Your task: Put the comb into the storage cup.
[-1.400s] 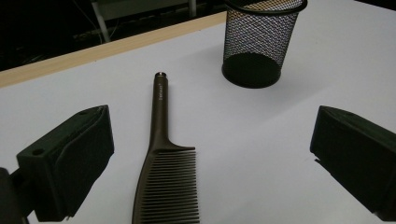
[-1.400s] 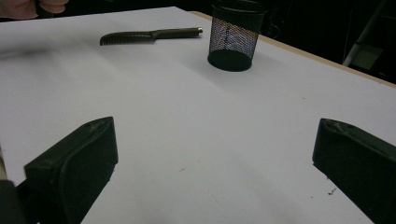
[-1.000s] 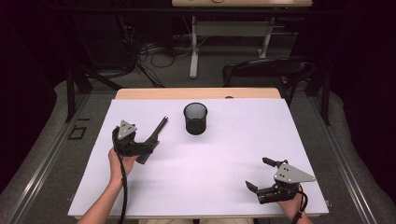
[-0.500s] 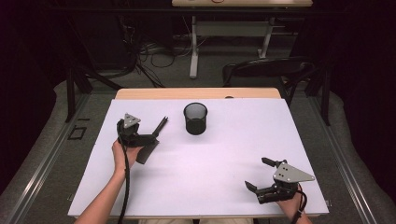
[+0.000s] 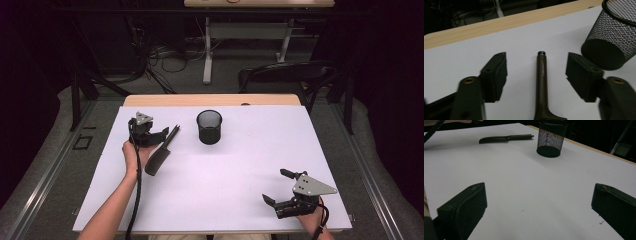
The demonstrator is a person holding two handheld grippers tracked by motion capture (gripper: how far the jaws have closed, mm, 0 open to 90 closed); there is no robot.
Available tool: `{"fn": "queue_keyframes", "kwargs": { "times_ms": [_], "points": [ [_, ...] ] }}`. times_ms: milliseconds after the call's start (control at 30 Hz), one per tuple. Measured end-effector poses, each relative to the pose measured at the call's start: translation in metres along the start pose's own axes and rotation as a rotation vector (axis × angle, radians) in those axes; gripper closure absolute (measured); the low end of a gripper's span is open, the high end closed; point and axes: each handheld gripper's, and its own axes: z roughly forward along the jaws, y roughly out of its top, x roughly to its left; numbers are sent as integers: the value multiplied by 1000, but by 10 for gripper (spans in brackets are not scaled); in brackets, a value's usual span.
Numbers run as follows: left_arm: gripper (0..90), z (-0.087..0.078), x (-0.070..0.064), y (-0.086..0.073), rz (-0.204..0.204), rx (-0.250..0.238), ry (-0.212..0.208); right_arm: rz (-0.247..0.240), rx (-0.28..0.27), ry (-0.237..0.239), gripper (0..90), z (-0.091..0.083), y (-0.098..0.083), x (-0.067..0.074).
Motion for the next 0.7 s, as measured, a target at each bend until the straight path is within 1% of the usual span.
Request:
{"fn": "queue_keyframes", "kwargs": {
  "times_ms": [33, 67, 100, 133, 167, 200, 233, 367, 400, 500, 600, 633, 667, 700],
  "points": [
    [419, 4, 1, 2, -3, 11, 3, 2, 1, 2, 0, 0, 0, 0],
    [480, 4, 1, 2, -3, 11, 3, 1, 1, 1, 0, 0, 0, 0],
    [534, 9, 1, 3, -9, 27, -1, 2, 3, 2, 0, 0, 0, 0],
    [581, 9, 1, 3, -9, 27, -1, 2, 3, 2, 0, 0, 0, 0],
    [637, 14, 2, 4, -15, 37, -10, 2, 3, 3, 0, 0, 0, 1],
    [683, 16, 2, 5, -16, 37, -8, 2, 3, 2, 0, 0, 0, 0],
    [731, 18, 2, 5, -21, 40, -14, 2, 2, 4, 0, 0, 0, 0],
    [869, 26, 1, 8, -21, 59, -9, -4, -2, 7, 0, -1, 0, 0],
    [893, 28, 1, 9, -17, 68, -7, -4, -2, 7, 0, -1, 0, 0],
    [900, 35, -2, 10, -7, 87, 5, 0, -7, 7, 0, -1, 0, 1],
    [900, 40, -2, 10, -12, 96, 9, 0, -4, 5, 0, -1, 0, 0],
    [900, 42, -2, 10, -14, 101, 18, 0, -4, 5, 0, -1, 0, 0],
    [900, 47, -1, 10, -25, 110, 23, 4, -4, 7, 0, -1, 0, 0],
    [900, 47, -1, 10, -25, 110, 23, 4, -4, 7, 0, -1, 0, 0]
  ]
}}
